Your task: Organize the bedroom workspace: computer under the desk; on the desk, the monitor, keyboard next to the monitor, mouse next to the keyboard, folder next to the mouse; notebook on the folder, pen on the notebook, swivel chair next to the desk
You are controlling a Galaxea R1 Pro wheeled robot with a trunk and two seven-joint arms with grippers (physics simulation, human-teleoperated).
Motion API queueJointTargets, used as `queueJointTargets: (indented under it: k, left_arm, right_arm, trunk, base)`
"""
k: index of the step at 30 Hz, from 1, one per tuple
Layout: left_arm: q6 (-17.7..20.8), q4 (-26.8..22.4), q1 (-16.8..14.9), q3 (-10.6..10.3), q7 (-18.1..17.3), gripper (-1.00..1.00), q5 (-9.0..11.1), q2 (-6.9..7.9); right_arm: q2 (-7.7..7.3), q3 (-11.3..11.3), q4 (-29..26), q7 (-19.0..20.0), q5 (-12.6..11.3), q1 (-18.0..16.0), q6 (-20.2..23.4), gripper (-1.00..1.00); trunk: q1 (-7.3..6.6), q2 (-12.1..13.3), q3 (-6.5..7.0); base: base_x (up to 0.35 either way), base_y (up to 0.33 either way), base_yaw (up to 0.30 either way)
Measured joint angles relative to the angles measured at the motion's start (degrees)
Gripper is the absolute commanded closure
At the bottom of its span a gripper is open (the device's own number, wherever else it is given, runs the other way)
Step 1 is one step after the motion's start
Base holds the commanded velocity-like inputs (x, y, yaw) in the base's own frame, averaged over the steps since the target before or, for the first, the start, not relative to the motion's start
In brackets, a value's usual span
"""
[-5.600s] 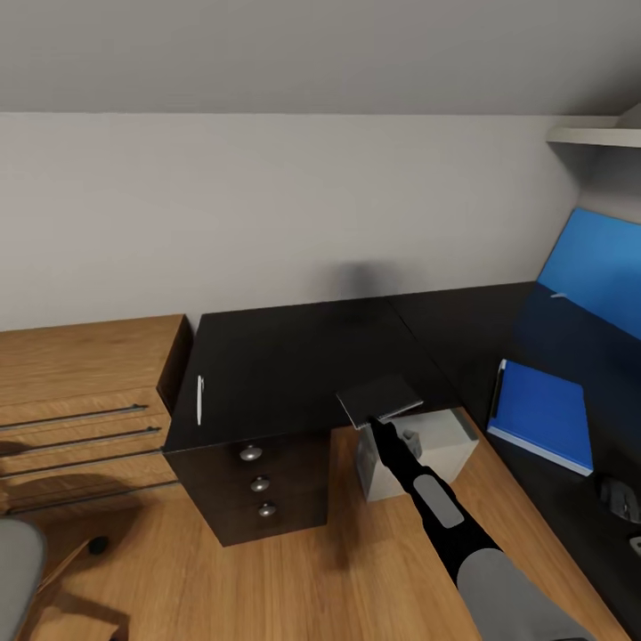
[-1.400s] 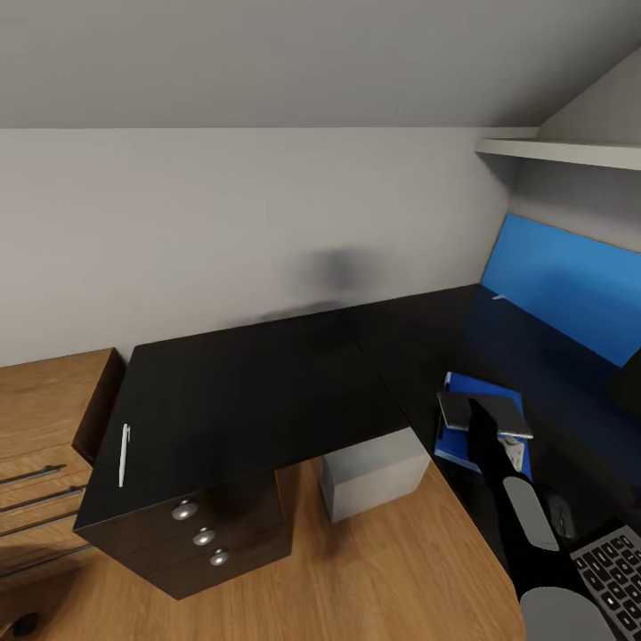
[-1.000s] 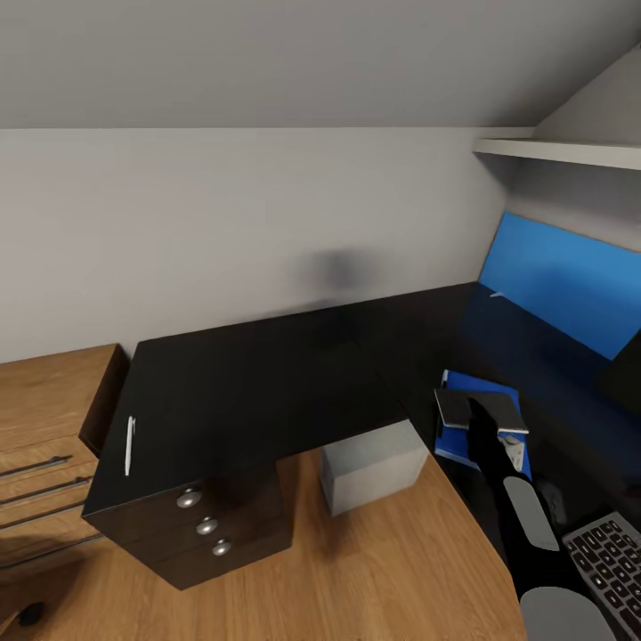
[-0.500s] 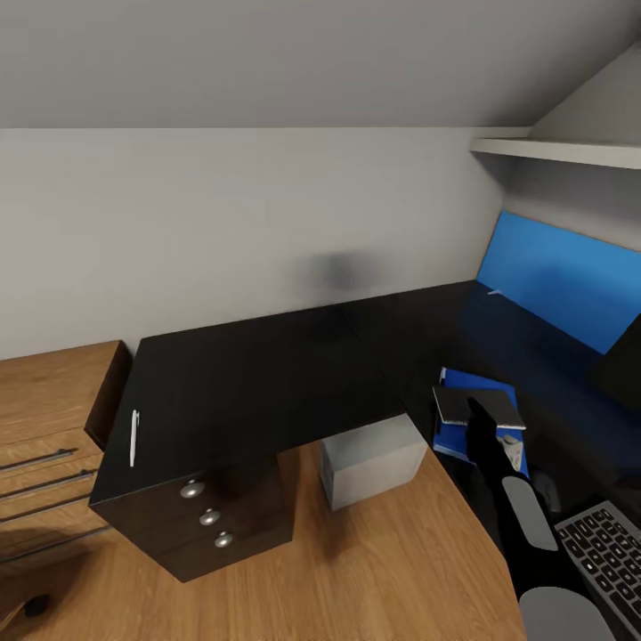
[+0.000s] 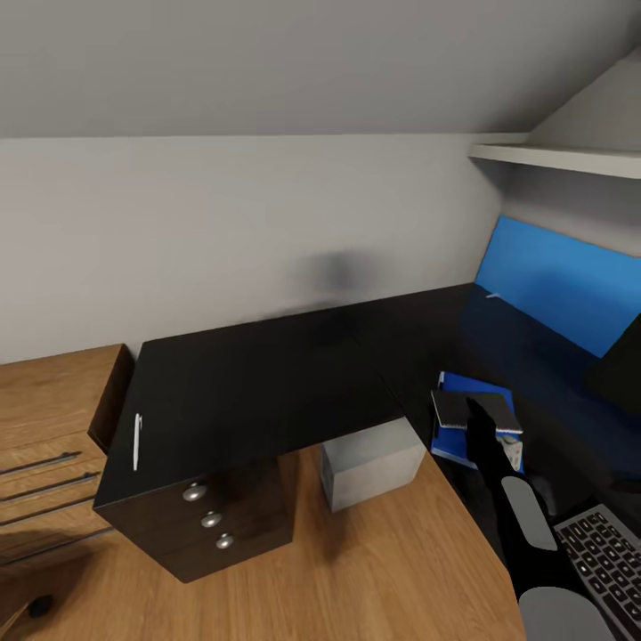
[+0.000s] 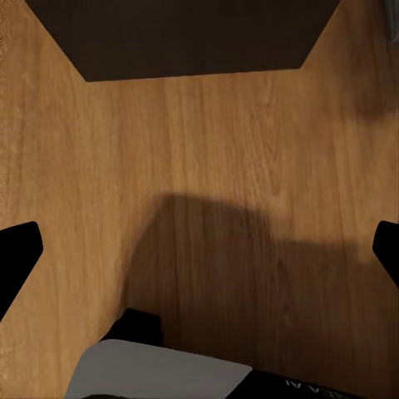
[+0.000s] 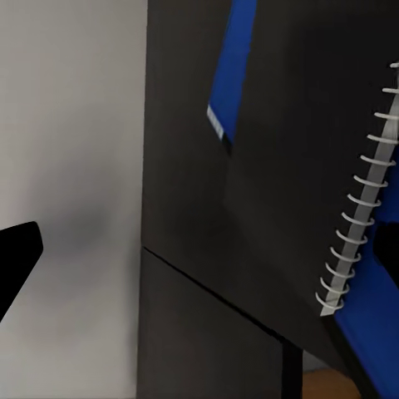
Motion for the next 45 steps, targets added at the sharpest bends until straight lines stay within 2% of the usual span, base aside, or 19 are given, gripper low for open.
queueJointTargets:
  k: [11,16,21,25,27,30,31,32,33,35,36,38,39,40,41,42,43,45]
  left_arm:
    - [0.2,0.0,0.0,0.0,0.1,-1.00,0.1,0.00]
    - [0.4,0.0,0.0,-0.2,0.1,-1.00,0.2,0.00]
    - [0.8,0.1,0.0,0.1,0.4,-1.00,0.3,0.07]
    - [4.6,1.9,0.0,0.1,0.3,-1.00,0.3,0.03]
    - [5.9,2.3,0.0,0.1,0.3,-1.00,0.2,0.02]
    - [6.5,2.4,0.0,0.1,0.3,-1.00,0.2,0.03]
    - [6.7,2.5,-0.1,0.1,0.3,-1.00,0.2,0.02]
    - [6.8,2.5,-0.1,0.1,0.2,-1.00,0.1,0.02]
    - [6.9,2.5,0.0,0.1,0.2,-1.00,0.1,0.01]
    - [6.9,2.5,-0.1,0.1,0.2,-1.00,0.0,-0.02]
    - [6.9,2.5,-0.1,0.1,0.2,-1.00,0.0,-0.04]
    - [6.9,2.5,-0.1,0.1,0.2,-1.00,0.0,-0.05]
    - [6.9,2.5,-0.1,0.1,0.2,-1.00,0.0,-0.06]
    - [6.9,2.5,-0.1,0.1,0.2,-1.00,0.0,-0.06]
    - [7.0,2.5,-0.1,0.1,0.2,-1.00,0.0,-0.07]
    - [7.0,2.5,-0.1,0.1,0.2,-1.00,0.0,-0.07]
    - [7.0,2.6,-0.1,0.1,0.1,-1.00,0.0,-0.10]
    - [7.0,2.6,-0.1,0.0,0.1,-1.00,0.0,-0.14]
  right_arm:
    - [0.26,0.0,-0.2,0.2,0.0,0.0,0.1,-1.00]
    - [1.51,0.1,-0.2,0.1,0.0,0.0,0.0,-1.00]
    - [3.71,0.4,-0.3,0.0,0.7,0.0,-0.2,-1.00]
    - [5.33,4.0,-0.2,-0.2,4.4,0.0,-0.5,-1.00]
    - [6.26,6.3,0.0,-0.2,7.5,0.1,-0.6,-1.00]
    - [7.44,8.6,0.0,-0.4,11.4,0.6,-1.1,-1.00]
    - [8.31,10.8,0.4,-1.0,15.1,1.0,-2.2,-1.00]
    - [8.95,14.4,1.7,-2.6,19.6,1.1,-4.8,-1.00]
    - [9.45,19.2,3.6,-5.0,24.6,1.2,-8.3,-1.00]
    - [9.83,23.9,5.4,-7.4,28.9,1.3,-12.0,-1.00]
    - [10.02,28.2,6.9,-10.0,31.8,1.3,-15.6,-1.00]
    - [10.14,32.4,7.9,-12.6,33.9,1.4,-19.1,-1.00]
    - [10.25,36.0,8.6,-14.9,35.2,1.4,-22.3,-1.00]
    - [10.29,37.8,8.9,-16.0,35.6,1.4,-23.8,-1.00]
    - [10.34,40.9,9.3,-17.9,36.3,1.4,-26.3,-1.00]
    - [10.36,42.4,9.4,-18.9,36.6,1.4,-27.4,-1.00]
    - [10.37,46.0,9.7,-21.3,36.9,1.4,-29.9,-1.00]
    - [10.37,49.1,10.1,-23.6,37.3,1.4,-31.8,-1.00]
  trunk:
    - [-2.42,4.4,1.98]
    - [-3.52,6.4,2.88]
    - [-4.62,8.4,3.86]
    - [-5.49,10.0,4.64]
    - [-5.93,10.8,5.01]
    - [-6.59,12.0,5.56]
    - [-6.81,12.4,5.74]
    - [-7.03,12.8,5.92]
    - [-7.25,13.2,6.10]
    - [-7.69,14.0,6.46]
    - [-7.91,14.4,6.64]
    - [-8.35,15.3,7.00]
    - [-8.57,15.7,7.18]
    - [-8.79,16.1,7.36]
    - [-9.01,16.5,7.54]
    - [-9.23,16.9,7.72]
    - [-9.45,17.3,7.90]
    - [-9.89,18.1,8.26]
  base:
    - [0.000,0.000,0.000]
    - [0.000,0.000,0.114]
    - [0.000,0.000,0.228]
    - [0.000,0.000,0.265]
    - [0.000,0.000,0.281]
    - [0.000,0.000,0.288]
    - [0.000,0.000,0.293]
    - [0.000,0.000,0.294]
    - [0.000,0.000,0.295]
    - [0.000,0.000,0.296]
    - [0.000,0.000,0.297]
    - [0.000,0.000,0.297]
    - [0.000,0.000,0.297]
    - [0.000,0.000,0.297]
    - [0.000,0.000,0.298]
    - [0.000,0.000,0.297]
    - [0.000,0.000,0.297]
    - [0.000,0.000,0.297]
